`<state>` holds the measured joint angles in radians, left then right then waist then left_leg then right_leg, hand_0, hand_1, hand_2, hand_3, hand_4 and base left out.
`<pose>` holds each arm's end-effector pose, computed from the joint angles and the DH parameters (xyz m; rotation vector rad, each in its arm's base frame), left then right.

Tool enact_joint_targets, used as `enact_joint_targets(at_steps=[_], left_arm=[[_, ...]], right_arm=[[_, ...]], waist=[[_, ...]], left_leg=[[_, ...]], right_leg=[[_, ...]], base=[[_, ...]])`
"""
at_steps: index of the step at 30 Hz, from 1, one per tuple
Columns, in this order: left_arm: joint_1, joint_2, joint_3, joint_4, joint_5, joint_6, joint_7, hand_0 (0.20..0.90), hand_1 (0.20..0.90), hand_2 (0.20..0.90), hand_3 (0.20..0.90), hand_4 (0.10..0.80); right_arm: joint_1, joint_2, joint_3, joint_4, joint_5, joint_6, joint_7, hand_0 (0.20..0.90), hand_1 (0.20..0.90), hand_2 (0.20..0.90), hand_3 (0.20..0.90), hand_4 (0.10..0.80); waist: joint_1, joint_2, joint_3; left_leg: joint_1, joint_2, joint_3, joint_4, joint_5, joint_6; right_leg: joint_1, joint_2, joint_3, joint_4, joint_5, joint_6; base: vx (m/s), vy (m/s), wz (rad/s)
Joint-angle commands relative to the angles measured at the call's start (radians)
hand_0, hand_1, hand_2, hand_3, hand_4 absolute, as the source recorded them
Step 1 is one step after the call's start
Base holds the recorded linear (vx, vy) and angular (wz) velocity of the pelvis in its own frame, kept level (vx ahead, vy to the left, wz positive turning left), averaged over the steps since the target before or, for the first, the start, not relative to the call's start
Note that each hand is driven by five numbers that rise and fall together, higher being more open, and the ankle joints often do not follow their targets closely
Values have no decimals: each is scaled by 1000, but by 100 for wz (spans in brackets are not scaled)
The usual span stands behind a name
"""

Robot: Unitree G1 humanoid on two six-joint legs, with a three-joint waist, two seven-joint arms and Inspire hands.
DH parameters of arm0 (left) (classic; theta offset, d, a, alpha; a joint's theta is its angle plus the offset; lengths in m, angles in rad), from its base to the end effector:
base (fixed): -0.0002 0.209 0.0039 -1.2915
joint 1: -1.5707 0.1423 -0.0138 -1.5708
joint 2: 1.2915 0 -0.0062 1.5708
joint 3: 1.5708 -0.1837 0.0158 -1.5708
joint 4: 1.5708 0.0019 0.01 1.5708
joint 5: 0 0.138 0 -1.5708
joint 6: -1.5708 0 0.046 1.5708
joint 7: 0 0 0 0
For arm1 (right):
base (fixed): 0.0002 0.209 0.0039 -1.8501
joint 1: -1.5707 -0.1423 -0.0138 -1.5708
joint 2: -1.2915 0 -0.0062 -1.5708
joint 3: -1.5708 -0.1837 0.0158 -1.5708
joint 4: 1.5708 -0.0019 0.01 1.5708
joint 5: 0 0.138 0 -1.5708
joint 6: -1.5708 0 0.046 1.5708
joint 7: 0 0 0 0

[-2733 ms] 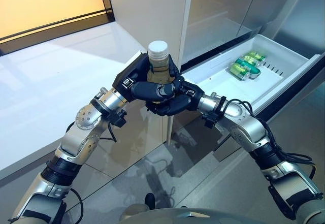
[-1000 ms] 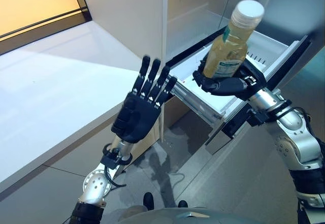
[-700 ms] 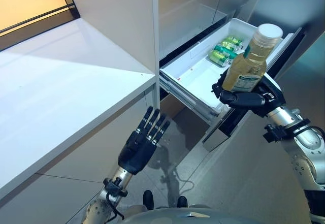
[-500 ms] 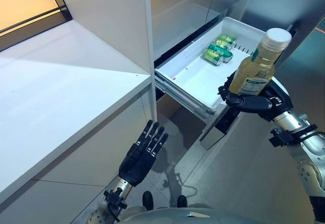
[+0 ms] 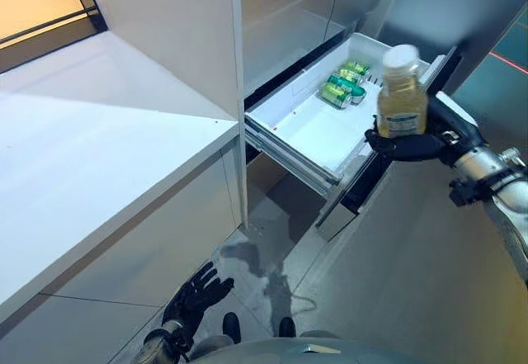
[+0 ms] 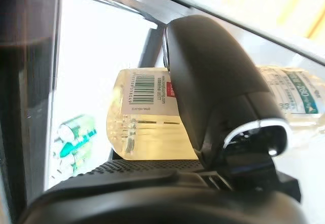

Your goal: Put drinks into fridge and close the fridge

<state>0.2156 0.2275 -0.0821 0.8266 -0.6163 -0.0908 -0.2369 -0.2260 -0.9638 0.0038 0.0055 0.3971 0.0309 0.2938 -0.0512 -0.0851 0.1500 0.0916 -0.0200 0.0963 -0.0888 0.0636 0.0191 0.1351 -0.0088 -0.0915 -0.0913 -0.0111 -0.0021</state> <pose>0.0641 0.2188 -0.1006 -0.4137 0.8478 0.1561 0.2347 -0.2920 0.1757 -0.5879 -0.1079 0.2751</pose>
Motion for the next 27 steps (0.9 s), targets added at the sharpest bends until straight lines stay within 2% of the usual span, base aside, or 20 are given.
enact_joint_targets(at_steps=[1, 7, 15, 22, 27], left_arm=[[-32, 44, -25, 55, 39, -27, 5, 900, 900, 900, 900, 800], [-11, 62, -19, 122, 91, -19, 15, 900, 900, 900, 900, 800], [9, 102, 8, 168, 152, 3, 45, 900, 900, 900, 900, 800], [22, 128, 10, 166, 191, 7, 56, 900, 900, 900, 900, 800], [-19, 181, 4, 147, 176, 5, 45, 900, 900, 900, 900, 800]], right_arm=[[-367, -79, 4, 75, 2, -90, 2, 300, 300, 300, 200, 100], [-572, -126, 161, 238, -29, -58, 60, 300, 300, 300, 200, 100], [-796, -115, 400, 481, -181, -18, 98, 300, 300, 300, 200, 100], [-904, -88, 540, 682, -263, 89, 102, 300, 300, 300, 200, 100], [-984, -77, 608, 798, -260, 165, 69, 300, 300, 300, 200, 100]], waist=[[90, -41, -84], [131, -61, -81], [189, -76, -63], [233, -82, -28], [258, -82, 39]], left_leg=[[22, -12, -51, 2, -123, -16], [22, -11, -70, 2, -121, -18], [14, -14, -93, 5, -114, -18], [-7, -11, -118, 8, -105, -20], [-78, -9, -139, 11, -89, -17]], right_leg=[[-41, -1, -14, 4, 35, 94], [-30, 0, -39, 4, 28, 91], [-21, -3, -65, 4, 24, 85], [-29, 0, -71, 4, 28, 83], [-88, 9, -67, 4, 44, 79]], base=[[88, -50, 5], [83, -17, 10], [90, -19, 15], [73, -56, 10], [-150, -107, 15]])
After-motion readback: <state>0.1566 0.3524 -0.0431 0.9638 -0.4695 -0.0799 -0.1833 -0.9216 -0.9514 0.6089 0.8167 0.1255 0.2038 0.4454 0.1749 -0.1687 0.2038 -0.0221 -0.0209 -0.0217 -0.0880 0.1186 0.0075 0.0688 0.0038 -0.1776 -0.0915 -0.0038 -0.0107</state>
